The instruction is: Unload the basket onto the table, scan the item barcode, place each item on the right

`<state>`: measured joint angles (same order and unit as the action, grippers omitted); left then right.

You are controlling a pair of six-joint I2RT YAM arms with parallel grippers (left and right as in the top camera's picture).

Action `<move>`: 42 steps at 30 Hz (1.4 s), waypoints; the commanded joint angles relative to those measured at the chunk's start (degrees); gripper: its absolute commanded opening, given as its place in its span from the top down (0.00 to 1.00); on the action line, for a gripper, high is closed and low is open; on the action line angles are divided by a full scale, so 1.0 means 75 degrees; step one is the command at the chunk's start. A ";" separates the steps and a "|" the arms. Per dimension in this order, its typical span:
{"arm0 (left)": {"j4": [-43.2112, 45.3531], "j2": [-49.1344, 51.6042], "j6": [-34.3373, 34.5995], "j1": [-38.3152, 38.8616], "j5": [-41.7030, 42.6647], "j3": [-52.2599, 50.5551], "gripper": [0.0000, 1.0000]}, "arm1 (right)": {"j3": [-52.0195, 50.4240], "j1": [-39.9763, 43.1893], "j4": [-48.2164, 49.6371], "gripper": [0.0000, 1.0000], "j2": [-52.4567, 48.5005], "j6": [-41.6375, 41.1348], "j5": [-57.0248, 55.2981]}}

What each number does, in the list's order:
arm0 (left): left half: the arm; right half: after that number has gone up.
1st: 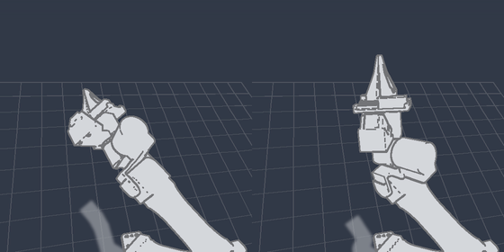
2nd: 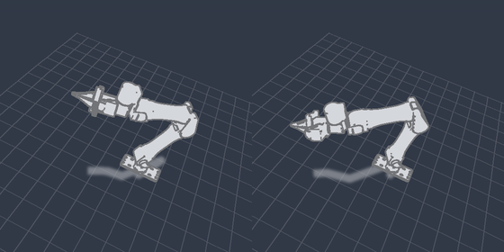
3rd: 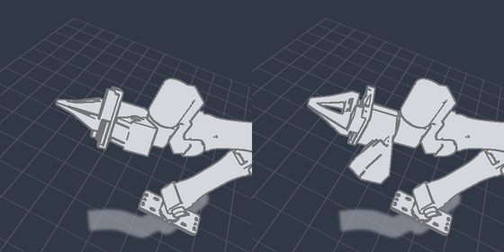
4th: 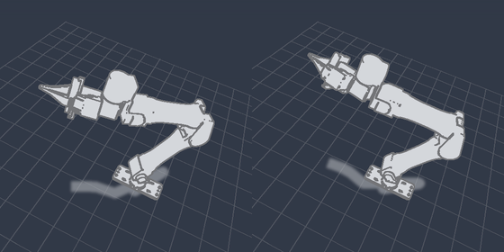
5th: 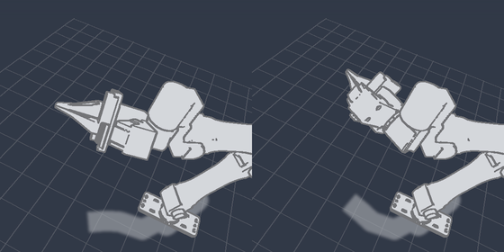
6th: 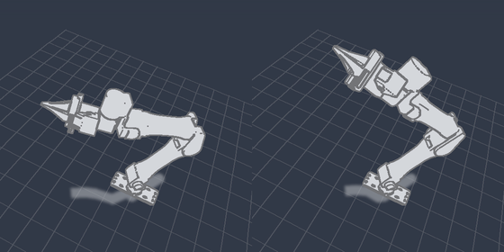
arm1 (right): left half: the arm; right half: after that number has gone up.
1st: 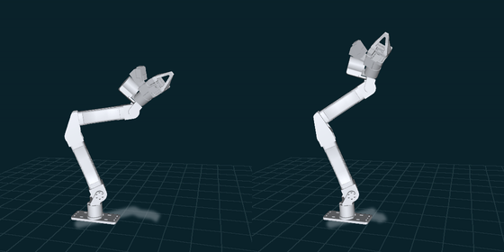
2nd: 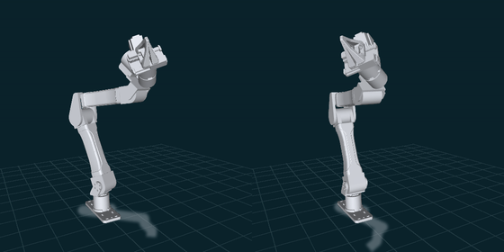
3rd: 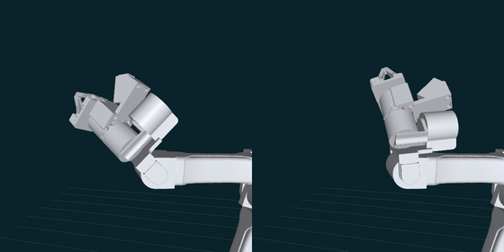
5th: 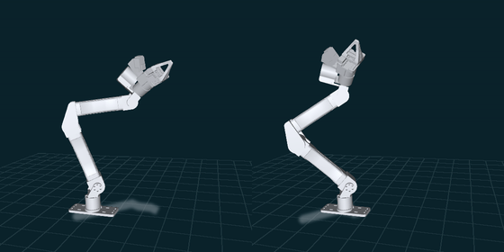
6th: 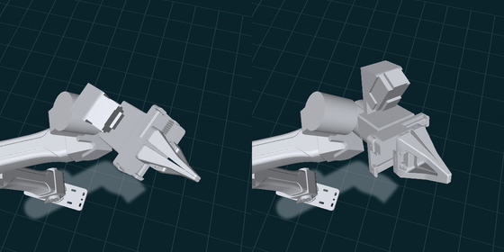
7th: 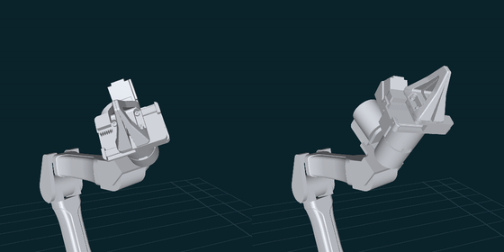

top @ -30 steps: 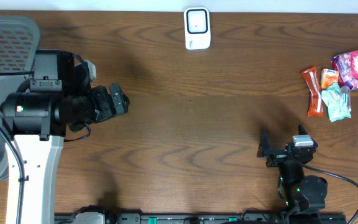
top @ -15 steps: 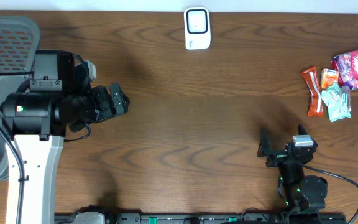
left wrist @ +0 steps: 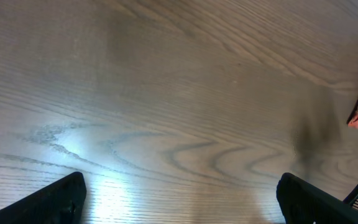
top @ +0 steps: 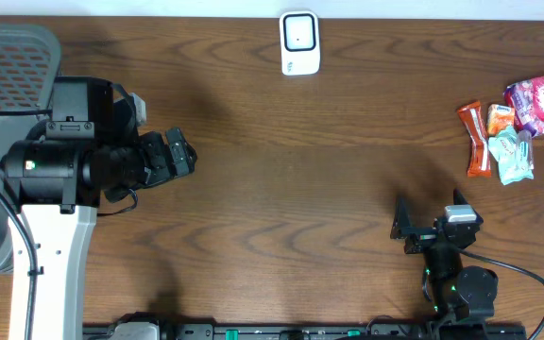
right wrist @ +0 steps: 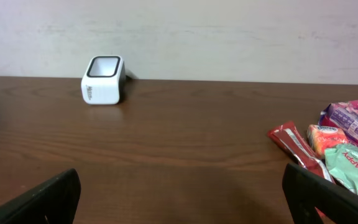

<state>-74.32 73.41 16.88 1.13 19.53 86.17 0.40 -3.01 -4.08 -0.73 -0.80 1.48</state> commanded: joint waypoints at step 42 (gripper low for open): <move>0.8571 -0.9524 -0.2745 -0.0143 -0.0358 -0.9900 0.02 | -0.0012 0.0047 -0.0032 0.01 0.0058 0.0087 -0.0041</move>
<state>-11.88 3.51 -0.89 0.36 17.39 13.37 0.38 -3.01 -4.05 -0.69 -0.78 1.48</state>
